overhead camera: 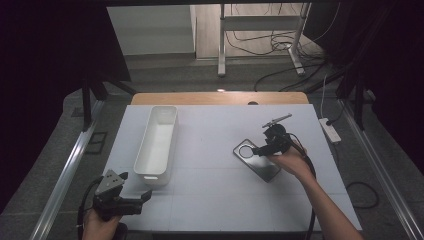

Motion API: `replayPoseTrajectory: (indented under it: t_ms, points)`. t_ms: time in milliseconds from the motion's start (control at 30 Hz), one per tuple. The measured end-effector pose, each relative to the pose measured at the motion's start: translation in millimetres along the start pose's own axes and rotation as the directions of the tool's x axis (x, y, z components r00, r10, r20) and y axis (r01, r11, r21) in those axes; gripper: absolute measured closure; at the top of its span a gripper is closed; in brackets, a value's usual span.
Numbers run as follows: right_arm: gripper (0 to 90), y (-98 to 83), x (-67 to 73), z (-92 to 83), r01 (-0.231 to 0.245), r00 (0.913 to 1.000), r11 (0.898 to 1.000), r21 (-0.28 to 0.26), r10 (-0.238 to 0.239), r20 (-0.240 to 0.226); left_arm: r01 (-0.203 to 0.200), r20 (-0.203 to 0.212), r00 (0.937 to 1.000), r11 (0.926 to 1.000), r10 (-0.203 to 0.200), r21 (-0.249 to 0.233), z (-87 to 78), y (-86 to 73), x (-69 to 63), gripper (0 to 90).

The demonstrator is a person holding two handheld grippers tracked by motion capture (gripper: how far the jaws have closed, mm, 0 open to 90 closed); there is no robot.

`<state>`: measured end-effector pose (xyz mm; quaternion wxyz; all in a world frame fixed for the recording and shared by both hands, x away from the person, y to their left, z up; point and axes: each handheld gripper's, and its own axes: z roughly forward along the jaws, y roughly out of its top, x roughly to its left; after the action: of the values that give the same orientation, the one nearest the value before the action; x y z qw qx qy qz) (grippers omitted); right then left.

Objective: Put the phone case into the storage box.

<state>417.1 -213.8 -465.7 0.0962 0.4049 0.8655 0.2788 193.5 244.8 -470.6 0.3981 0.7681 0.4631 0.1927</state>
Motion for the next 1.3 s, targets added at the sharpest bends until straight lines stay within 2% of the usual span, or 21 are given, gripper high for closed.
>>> replayPoseTrajectory:
  t_ms: [133,267,300,433,667,800,933,1100,1300]
  points:
    - [14.9,-4.0,-6.4,-5.3,-0.022,0.9997,1.000,-0.006,0.022,0.009,0.000,0.001,1.0000,1.0000,0.000,-0.002,-0.2,-0.1,0.1,0.9]
    - [7.5,-8.2,-12.2,-9.6,-0.028,0.9987,1.000,0.004,0.027,0.044,0.001,0.001,1.0000,1.0000,-0.001,-0.005,-0.5,-0.2,0.2,0.9]
    - [5.7,-9.4,-14.6,-11.0,-0.042,0.9980,0.999,0.007,0.042,0.047,0.001,0.001,1.0000,1.0000,-0.001,-0.005,-0.5,-0.2,0.2,0.9]
    - [3.5,-13.4,-21.5,-15.9,-0.064,0.9974,0.998,0.014,0.064,0.034,-0.002,0.001,1.0000,1.0000,0.002,-0.005,-0.4,-0.1,0.0,0.9]
    - [3.6,-19.5,-24.1,-17.3,-0.067,0.9965,0.997,0.025,0.066,0.051,-0.003,0.000,1.0000,1.0000,0.003,-0.005,-0.4,-0.1,-0.2,0.9]
    - [5.1,-22.8,-22.2,-12.0,-0.067,0.9965,0.997,0.050,0.064,0.053,-0.003,0.000,1.0000,1.0000,0.003,-0.005,-0.3,0.0,-0.3,0.9]
    - [6.1,-26.7,-20.6,-5.4,-0.062,0.9977,0.996,0.070,0.060,0.032,-0.001,0.001,1.0000,1.0000,0.001,-0.007,-0.5,-0.2,-0.1,0.9]
    - [7.8,-32.6,-21.7,0.7,-0.065,0.9975,0.994,0.090,0.063,0.034,-0.003,0.000,1.0000,1.0000,0.003,-0.006,-0.4,-0.1,-0.3,0.9]
    - [10.7,-38.0,-22.1,8.9,-0.047,0.9982,0.991,0.124,0.042,0.043,-0.006,0.000,1.0000,1.0000,0.006,-0.006,-0.3,0.0,-0.6,0.9]
